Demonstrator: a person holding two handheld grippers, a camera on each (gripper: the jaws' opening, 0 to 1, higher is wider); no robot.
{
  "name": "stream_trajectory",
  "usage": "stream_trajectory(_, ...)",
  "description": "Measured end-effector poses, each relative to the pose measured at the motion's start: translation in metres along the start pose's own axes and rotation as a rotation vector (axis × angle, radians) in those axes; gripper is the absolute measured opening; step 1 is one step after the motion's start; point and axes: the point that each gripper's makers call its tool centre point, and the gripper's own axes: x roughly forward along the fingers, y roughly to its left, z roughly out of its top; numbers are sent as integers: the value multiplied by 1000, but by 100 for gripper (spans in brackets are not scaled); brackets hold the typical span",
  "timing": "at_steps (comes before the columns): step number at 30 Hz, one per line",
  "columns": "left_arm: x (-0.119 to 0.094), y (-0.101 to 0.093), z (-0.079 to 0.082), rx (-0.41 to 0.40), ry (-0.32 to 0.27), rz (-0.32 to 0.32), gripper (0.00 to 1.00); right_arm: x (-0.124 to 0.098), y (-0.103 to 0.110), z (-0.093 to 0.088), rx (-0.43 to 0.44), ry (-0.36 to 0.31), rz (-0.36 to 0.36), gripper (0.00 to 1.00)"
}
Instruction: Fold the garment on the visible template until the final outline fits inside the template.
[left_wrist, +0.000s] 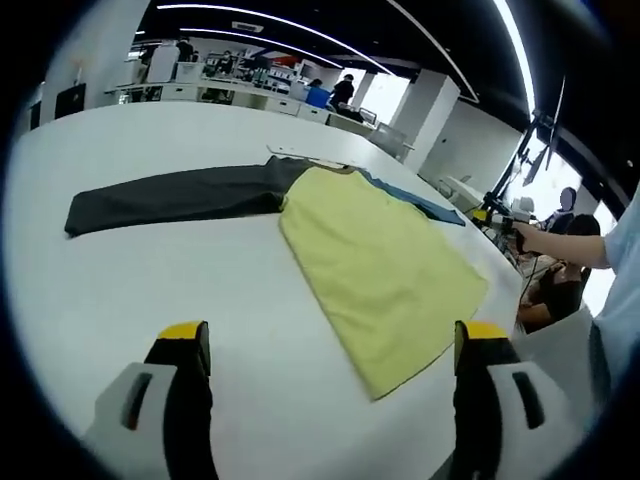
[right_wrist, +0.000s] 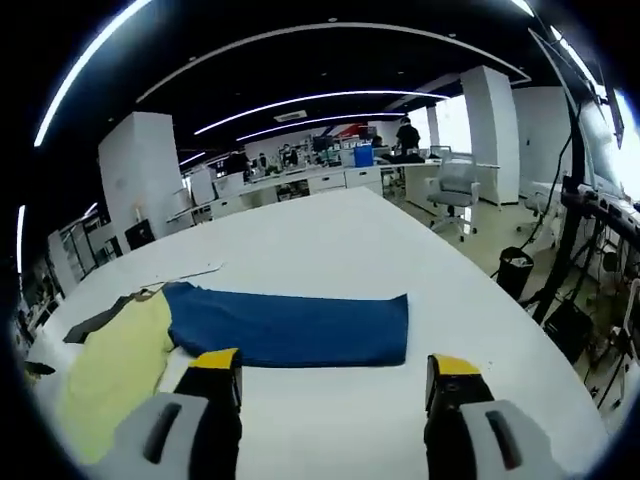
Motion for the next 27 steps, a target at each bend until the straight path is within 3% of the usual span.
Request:
stream_trajectory(8, 1, 3, 0, -1, 14, 5, 99, 27, -20, -5, 4, 28, -29, 71)
stream_trajectory(11, -1, 2, 0, 2, 8, 8, 99, 31, -25, -7, 38, 28, -51, 61)
stream_trajectory(16, -2, 5, -5, -4, 13, 21, 98, 40, -49, -25, 53, 86, -140, 41)
stream_trajectory(19, -1, 4, -7, -11, 14, 17, 97, 42, -56, -25, 76, 68, -166, 31)
stream_trajectory(27, 9, 0, -9, -14, 17, 8, 94, 46, -56, -31, 66, 81, -161, 17)
